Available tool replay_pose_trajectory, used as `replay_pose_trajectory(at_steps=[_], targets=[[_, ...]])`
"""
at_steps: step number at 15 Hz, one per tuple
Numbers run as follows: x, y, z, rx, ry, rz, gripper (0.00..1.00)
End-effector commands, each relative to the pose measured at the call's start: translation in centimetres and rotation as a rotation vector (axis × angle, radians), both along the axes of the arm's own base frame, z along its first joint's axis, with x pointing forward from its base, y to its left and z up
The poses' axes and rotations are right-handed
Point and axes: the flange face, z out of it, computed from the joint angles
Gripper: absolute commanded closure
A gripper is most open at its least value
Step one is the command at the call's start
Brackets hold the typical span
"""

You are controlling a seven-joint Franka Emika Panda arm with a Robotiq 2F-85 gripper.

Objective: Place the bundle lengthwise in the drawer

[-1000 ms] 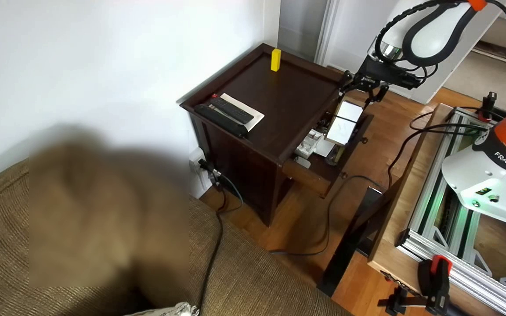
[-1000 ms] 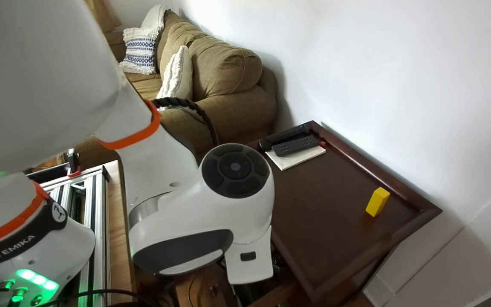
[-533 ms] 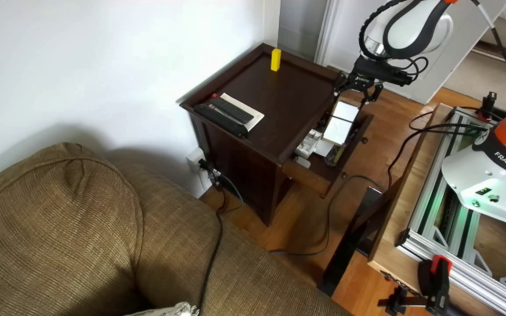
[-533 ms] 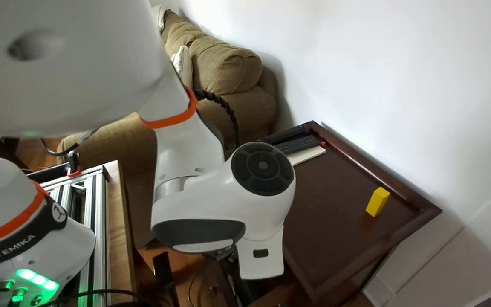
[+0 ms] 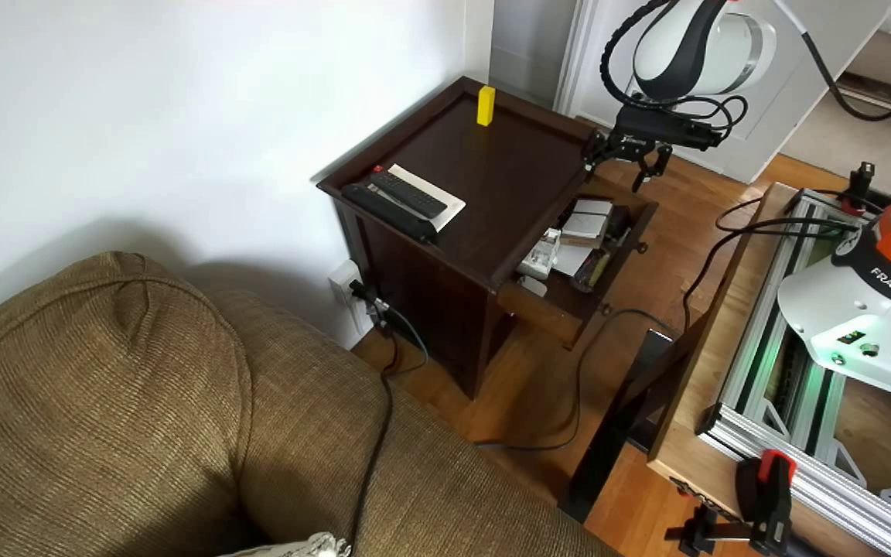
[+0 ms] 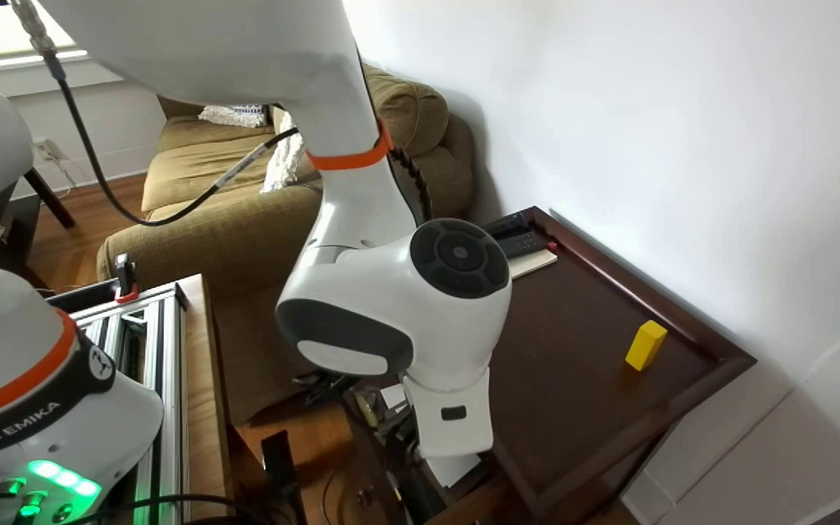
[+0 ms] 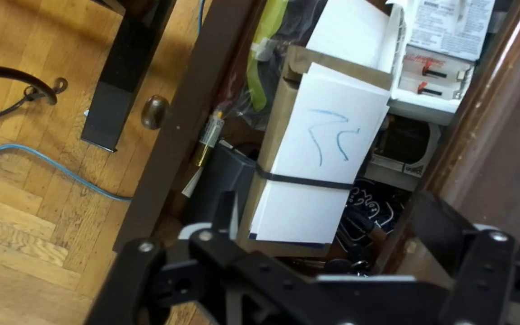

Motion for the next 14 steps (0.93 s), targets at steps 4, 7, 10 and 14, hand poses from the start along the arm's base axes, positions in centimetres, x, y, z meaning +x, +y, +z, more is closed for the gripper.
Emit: replay_pose_trajectory(at_steps=[4,7,10,14], targets=[[1.5,2.3,6.5,-0.145,-0.107,0.298,0.00],[1.5,4.2,10.5,-0.206,-0.170,0.447,0.00],[0.8,6.4,13.7,-0.265,-0.232,0.591,0.00],[3.3,6.8,18.1,-0.374,-0.283,0.809,0.00]])
